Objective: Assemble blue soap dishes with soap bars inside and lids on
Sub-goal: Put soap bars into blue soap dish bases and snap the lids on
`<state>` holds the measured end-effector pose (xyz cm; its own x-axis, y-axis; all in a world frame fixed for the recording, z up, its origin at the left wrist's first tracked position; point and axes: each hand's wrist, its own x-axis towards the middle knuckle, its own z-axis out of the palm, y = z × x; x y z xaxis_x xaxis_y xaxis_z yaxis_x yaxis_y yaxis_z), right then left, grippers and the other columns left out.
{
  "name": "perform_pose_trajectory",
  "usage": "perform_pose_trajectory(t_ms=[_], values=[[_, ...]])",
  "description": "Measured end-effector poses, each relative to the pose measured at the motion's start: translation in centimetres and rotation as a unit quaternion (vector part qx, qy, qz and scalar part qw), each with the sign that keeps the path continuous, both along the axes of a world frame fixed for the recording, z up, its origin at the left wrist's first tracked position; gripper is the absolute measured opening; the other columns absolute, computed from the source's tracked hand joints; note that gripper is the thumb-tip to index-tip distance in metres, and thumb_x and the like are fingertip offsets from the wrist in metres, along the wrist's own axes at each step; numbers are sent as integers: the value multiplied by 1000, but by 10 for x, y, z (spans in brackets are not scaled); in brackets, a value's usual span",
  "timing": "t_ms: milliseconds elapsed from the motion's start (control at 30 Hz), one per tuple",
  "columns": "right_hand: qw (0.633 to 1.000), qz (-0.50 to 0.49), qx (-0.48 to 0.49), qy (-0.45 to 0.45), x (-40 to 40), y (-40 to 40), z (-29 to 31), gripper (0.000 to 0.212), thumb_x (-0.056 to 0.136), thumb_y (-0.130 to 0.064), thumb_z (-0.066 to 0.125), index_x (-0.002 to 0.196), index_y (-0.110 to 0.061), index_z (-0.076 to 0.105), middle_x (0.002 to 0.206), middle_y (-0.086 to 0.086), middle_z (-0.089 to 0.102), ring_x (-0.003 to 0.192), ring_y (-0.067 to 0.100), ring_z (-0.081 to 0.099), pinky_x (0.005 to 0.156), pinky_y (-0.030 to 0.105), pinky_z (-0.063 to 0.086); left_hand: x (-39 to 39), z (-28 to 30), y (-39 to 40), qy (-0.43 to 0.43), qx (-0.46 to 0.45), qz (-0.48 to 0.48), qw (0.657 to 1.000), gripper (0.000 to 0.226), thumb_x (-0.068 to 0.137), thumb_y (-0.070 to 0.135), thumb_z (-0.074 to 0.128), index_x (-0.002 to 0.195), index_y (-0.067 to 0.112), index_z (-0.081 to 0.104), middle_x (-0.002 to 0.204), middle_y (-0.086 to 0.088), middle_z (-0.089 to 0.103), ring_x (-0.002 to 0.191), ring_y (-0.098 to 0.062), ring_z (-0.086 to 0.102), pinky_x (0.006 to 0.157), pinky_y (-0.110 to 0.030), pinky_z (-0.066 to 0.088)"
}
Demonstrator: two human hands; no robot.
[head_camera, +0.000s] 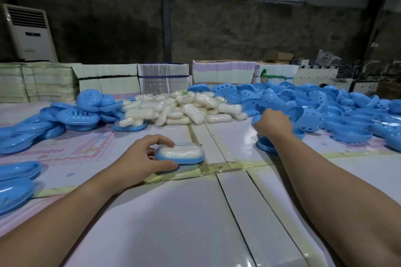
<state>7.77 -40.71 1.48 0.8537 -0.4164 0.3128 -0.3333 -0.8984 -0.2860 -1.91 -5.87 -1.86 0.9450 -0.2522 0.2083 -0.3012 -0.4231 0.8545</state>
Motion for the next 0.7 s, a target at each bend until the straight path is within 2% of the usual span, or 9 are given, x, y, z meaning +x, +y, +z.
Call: perform_pose_trajectory(t_ms=[100, 200, 300, 467, 533, 600, 700], values=[[1000, -2, 5, -29, -1, -1, 3, 29, 88, -24, 53, 114, -12, 47, 96, 8, 50, 88, 29, 49, 62, 38, 40, 0, 0, 0, -2, 1, -2, 1000, 43, 67, 32, 92, 96, 52, 68, 118, 6, 65, 99, -17, 67, 73, -21, 54], [1000, 4, -18, -8, 0, -2, 3, 32, 89, -25, 52, 119, -15, 46, 101, 6, 48, 98, 30, 52, 68, 40, 40, -1, 0, 0, -5, 2, -3, 1000, 43, 67, 30, 92, 97, 51, 68, 118, 6, 65, 99, -16, 67, 72, -20, 53], [1000, 4, -16, 13, 2, -2, 4, 21, 89, -26, 50, 106, -15, 51, 102, 7, 52, 102, 33, 54, 71, 39, 42, -1, 0, -1, -9, 1, -6, 1000, 43, 67, 30, 91, 97, 50, 68, 117, 6, 65, 98, -16, 67, 73, -21, 52], [998, -4, 8, -63, 3, -5, 8, 18, 91, -26, 53, 80, -13, 46, 82, 8, 53, 80, 29, 51, 54, 32, 35, -2, 0, -1, -11, 6, -6, 1000, 42, 68, 30, 91, 97, 51, 68, 117, 6, 64, 99, -16, 66, 76, -22, 52], [996, -5, 8, -91, 2, -4, 8, 18, 89, -19, 56, 75, -12, 46, 83, 10, 55, 74, 28, 49, 53, 32, 34, -2, 1, -1, -9, 5, -7, 1000, 41, 69, 29, 91, 96, 50, 68, 117, 6, 64, 99, -16, 66, 75, -21, 52], [990, 11, -5, -140, 1, -2, 12, 1, 86, -8, 57, 85, -8, 56, 89, 11, 60, 76, 28, 51, 59, 33, 39, -3, 1, -1, -11, 7, -6, 1000, 41, 70, 28, 91, 96, 50, 68, 117, 6, 65, 97, -15, 66, 74, -18, 50], [971, 94, -23, -220, -2, 10, 20, 27, 83, 2, 62, 106, -12, 65, 100, 8, 61, 90, 26, 54, 71, 31, 37, -3, 1, -1, -8, 5, -1, 1000, 40, 69, 28, 91, 97, 48, 69, 116, 6, 65, 94, -12, 66, 71, -15, 49]])
